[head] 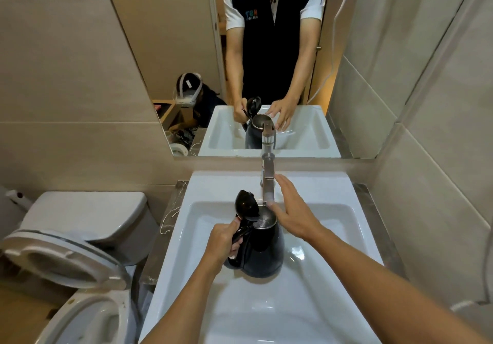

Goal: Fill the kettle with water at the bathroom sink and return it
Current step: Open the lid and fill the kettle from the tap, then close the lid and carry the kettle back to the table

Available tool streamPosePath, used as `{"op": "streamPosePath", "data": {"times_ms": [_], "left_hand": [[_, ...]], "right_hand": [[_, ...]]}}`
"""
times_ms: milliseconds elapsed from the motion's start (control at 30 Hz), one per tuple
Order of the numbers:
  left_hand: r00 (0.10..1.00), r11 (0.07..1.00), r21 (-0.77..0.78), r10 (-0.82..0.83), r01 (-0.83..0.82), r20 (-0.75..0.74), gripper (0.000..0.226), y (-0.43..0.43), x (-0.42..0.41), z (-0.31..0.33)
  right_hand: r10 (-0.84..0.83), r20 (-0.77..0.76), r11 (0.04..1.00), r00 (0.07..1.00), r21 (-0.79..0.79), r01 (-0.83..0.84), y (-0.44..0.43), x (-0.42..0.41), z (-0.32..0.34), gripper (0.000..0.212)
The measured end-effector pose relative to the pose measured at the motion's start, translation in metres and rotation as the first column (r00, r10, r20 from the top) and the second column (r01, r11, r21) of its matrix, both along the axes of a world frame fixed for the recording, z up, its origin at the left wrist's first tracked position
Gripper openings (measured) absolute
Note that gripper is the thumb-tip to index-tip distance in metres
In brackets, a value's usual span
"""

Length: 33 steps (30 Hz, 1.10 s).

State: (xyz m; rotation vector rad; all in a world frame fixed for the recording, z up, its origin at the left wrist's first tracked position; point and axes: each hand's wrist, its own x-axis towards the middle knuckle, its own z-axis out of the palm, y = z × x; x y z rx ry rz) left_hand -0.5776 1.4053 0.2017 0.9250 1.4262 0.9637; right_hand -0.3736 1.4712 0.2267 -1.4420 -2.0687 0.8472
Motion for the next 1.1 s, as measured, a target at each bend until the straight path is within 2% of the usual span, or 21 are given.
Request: {"op": "streamPosePath", "data": {"times_ms": [100, 267, 333, 400, 467, 567, 633, 800, 933, 1100], "left_hand": [[1.000, 1.000, -0.005, 0.029, -0.029, -0.009, 0.052, -0.016, -0.002, 0.003], [0.999, 0.999, -0.002, 0.047, -0.047, -0.022, 0.055, -0.038, -0.010, 0.018], [0.998, 0.999, 0.009, 0.048, -0.048, -0.033, 0.057, -0.045, -0.014, 0.026], [0.996, 0.998, 0.021, 0.061, -0.060, -0.057, 0.059, -0.053, -0.019, 0.035], [0.994, 0.997, 0.031, 0.076, -0.073, -0.083, 0.061, -0.061, -0.022, 0.043], [0.992, 0.996, 0.040, 0.086, -0.083, -0.088, 0.060, -0.078, -0.031, 0.053], [0.993, 0.995, 0.052, 0.088, -0.085, -0.077, 0.060, -0.088, -0.039, 0.060], [0.997, 0.990, 0.121, 0.081, -0.078, -0.018, 0.053, -0.108, -0.052, 0.086], [0.997, 0.978, 0.195, 0.081, -0.078, -0.007, 0.046, -0.125, -0.068, 0.116], [0.985, 0.930, 0.334, 0.170, -0.151, -0.029, 0.050, -0.143, -0.105, 0.188]], "right_hand": [[-0.026, -0.069, 0.998, 0.997, -0.053, 0.023, -0.044, 0.006, -0.017, 0.078], [-0.033, -0.100, 0.975, 0.994, -0.222, 0.010, -0.089, 0.003, -0.042, 0.110], [-0.037, -0.138, 0.972, 0.990, -0.236, 0.003, -0.099, -0.006, -0.041, 0.107], [-0.040, -0.168, 0.976, 0.985, -0.217, 0.003, -0.108, -0.016, -0.034, 0.098], [-0.036, -0.175, 0.981, 0.984, -0.193, 0.002, -0.114, -0.026, -0.029, 0.101], [-0.028, -0.193, 0.984, 0.981, -0.180, -0.007, -0.129, -0.043, -0.019, 0.124], [-0.012, -0.191, 0.987, 0.982, -0.157, -0.019, -0.136, -0.051, -0.013, 0.131], [0.019, -0.157, 0.999, 0.987, -0.036, -0.025, -0.148, -0.072, 0.017, 0.135], [0.041, -0.173, 0.998, 0.984, 0.057, -0.031, -0.154, -0.093, 0.048, 0.127], [0.179, -0.234, 0.971, 0.955, 0.200, -0.133, -0.152, -0.136, 0.117, 0.128]]}}
